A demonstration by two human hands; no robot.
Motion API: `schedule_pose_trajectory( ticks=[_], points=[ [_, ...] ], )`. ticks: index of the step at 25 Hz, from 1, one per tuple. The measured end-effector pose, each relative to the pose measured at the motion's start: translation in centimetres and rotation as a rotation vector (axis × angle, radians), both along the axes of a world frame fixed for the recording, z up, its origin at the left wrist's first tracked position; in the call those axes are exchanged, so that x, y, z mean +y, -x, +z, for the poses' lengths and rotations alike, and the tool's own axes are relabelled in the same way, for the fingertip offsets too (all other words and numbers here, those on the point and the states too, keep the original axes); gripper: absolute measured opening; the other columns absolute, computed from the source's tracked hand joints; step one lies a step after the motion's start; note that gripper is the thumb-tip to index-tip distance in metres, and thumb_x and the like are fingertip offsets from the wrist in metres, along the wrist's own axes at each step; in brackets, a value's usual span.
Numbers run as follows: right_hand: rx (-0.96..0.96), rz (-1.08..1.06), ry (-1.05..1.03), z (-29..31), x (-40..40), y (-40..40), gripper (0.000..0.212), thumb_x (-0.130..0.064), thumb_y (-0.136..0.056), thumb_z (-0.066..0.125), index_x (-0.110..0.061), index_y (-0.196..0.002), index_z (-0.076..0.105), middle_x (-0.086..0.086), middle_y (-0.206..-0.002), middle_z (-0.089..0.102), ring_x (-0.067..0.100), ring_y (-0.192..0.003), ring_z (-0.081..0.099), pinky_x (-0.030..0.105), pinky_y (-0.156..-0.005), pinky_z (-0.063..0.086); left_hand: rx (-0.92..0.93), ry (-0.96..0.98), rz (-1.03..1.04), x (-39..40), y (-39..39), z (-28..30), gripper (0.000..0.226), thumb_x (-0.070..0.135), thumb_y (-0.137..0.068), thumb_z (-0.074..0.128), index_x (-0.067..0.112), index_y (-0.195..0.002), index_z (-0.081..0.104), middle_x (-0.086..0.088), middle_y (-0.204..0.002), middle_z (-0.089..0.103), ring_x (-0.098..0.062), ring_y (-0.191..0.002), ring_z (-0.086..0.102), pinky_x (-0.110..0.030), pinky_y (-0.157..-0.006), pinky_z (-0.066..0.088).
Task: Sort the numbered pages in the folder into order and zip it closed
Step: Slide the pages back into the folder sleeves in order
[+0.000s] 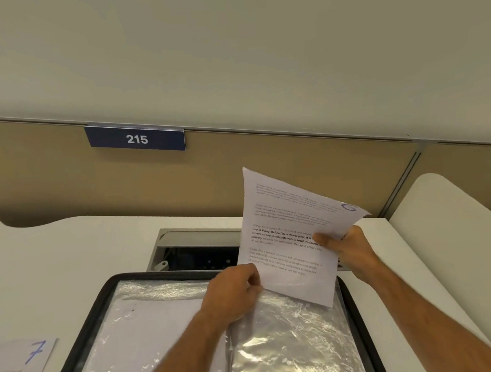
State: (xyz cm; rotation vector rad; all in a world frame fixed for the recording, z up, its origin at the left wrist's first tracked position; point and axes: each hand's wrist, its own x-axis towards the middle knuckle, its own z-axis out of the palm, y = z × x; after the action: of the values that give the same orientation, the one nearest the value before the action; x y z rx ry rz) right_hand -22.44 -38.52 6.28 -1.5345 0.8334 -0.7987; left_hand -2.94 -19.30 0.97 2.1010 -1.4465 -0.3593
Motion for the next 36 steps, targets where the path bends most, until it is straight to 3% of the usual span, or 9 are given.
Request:
schedule_pose_trajectory(
  ticks=[2, 5, 8, 13, 18, 22, 28, 33, 36],
  points=[
    [-0.021, 0.029, -0.011, 0.1, -0.2, -0.2, 0.028, -0.011, -0.076, 0.080, -0.018, -0.102, 0.070, -0.003, -0.097, 0.078, 0.015, -0.087, 0.075, 0.026, -0.066, 0.061, -0.032, -0.106, -0.072, -0.4, -1.0, 0.6, 0.015, 0.041, -0.095, 0.062, 0.030, -0.105, 0.059, 0.012, -0.112, 0.066, -0.009, -0.093, 0.061, -0.030, -0.088, 0.053],
    [-0.043, 0.037, -0.009, -0.3, -0.4, -0.2, 0.072, -0.047, -0.043, 0.096, -0.016, -0.104, 0.072, 0.001, -0.103, 0.078, 0.017, -0.089, 0.075, 0.027, -0.069, 0.061, -0.094, -0.186, -0.096, -0.5, -2.5, 0.9, 0.023, 0.047, -0.091, 0.064, 0.031, -0.107, 0.062, 0.013, -0.108, 0.065, -0.009, -0.094, 0.061, -0.033, -0.090, 0.054],
    [-0.072, 0.027, -0.032, -0.8, -0.5, -0.1, 0.097, -0.060, -0.027, 0.096, -0.014, -0.108, 0.071, 0.000, -0.103, 0.078, 0.017, -0.092, 0.075, 0.026, -0.070, 0.060, -0.095, -0.187, -0.109, -0.4, -3.6, 1.1, 0.014, 0.038, -0.088, 0.068, 0.030, -0.100, 0.066, 0.015, -0.103, 0.063, -0.007, -0.092, 0.060, -0.034, -0.092, 0.054],
    [-0.028, 0.071, -0.061, -1.4, -0.6, 0.0, 0.099, -0.061, -0.023, 0.097, -0.016, -0.107, 0.071, -0.001, -0.101, 0.078, 0.018, -0.089, 0.075, 0.027, -0.067, 0.060, -0.078, -0.153, -0.131, -0.4, -3.4, 1.3, 0.010, 0.033, -0.090, 0.068, 0.028, -0.099, 0.070, 0.014, -0.102, 0.067, -0.008, -0.091, 0.061, -0.034, -0.092, 0.054],
    [-0.060, 0.005, -0.121, -1.6, -1.2, 0.4, 0.075, -0.045, -0.047, 0.096, -0.016, -0.111, 0.069, 0.004, -0.106, 0.077, 0.026, -0.097, 0.073, 0.033, -0.067, 0.062, -0.080, -0.134, -0.130, -0.1, -3.6, 1.0, 0.009, 0.033, -0.092, 0.064, 0.031, -0.096, 0.072, 0.017, -0.094, 0.068, -0.004, -0.086, 0.061, -0.034, -0.089, 0.055],
    [0.009, 0.003, -0.121, -2.0, -0.9, 0.7, 0.101, -0.061, -0.022, 0.096, -0.015, -0.108, 0.071, 0.003, -0.102, 0.078, 0.023, -0.089, 0.076, 0.033, -0.062, 0.060, -0.127, -0.117, -0.140, 0.0, -3.5, 1.3, 0.014, 0.036, -0.093, 0.063, 0.030, -0.101, 0.073, 0.017, -0.096, 0.069, -0.004, -0.087, 0.060, -0.032, -0.089, 0.054],
    [0.040, 0.113, -0.134, -2.2, -0.7, 0.4, 0.100, -0.057, -0.026, 0.098, -0.015, -0.112, 0.070, 0.004, -0.107, 0.077, 0.025, -0.094, 0.075, 0.034, -0.067, 0.061, -0.085, -0.167, -0.157, -0.4, -3.7, 1.4, 0.013, 0.031, -0.096, 0.062, 0.027, -0.106, 0.067, 0.011, -0.109, 0.068, -0.008, -0.094, 0.060, -0.031, -0.095, 0.051],
    [0.064, 0.099, -0.122, -1.5, -1.4, 0.5, 0.091, -0.052, -0.034, 0.098, -0.013, -0.111, 0.070, 0.002, -0.098, 0.078, 0.019, -0.084, 0.076, 0.028, -0.059, 0.059, -0.075, -0.247, -0.216, -0.8, -4.3, 1.6, 0.011, 0.033, -0.095, 0.064, 0.027, -0.105, 0.065, 0.010, -0.106, 0.067, -0.008, -0.091, 0.060, -0.033, -0.093, 0.053],
    [0.064, 0.158, -0.121, -1.0, -1.9, 0.5, 0.095, -0.054, -0.028, 0.099, -0.012, -0.109, 0.071, 0.005, -0.102, 0.078, 0.021, -0.088, 0.076, 0.028, -0.062, 0.060, -0.063, -0.239, -0.223, -0.9, -4.3, 1.6, 0.012, 0.033, -0.095, 0.065, 0.027, -0.106, 0.068, 0.011, -0.108, 0.067, -0.007, -0.091, 0.059, -0.032, -0.095, 0.052]
  ],
)
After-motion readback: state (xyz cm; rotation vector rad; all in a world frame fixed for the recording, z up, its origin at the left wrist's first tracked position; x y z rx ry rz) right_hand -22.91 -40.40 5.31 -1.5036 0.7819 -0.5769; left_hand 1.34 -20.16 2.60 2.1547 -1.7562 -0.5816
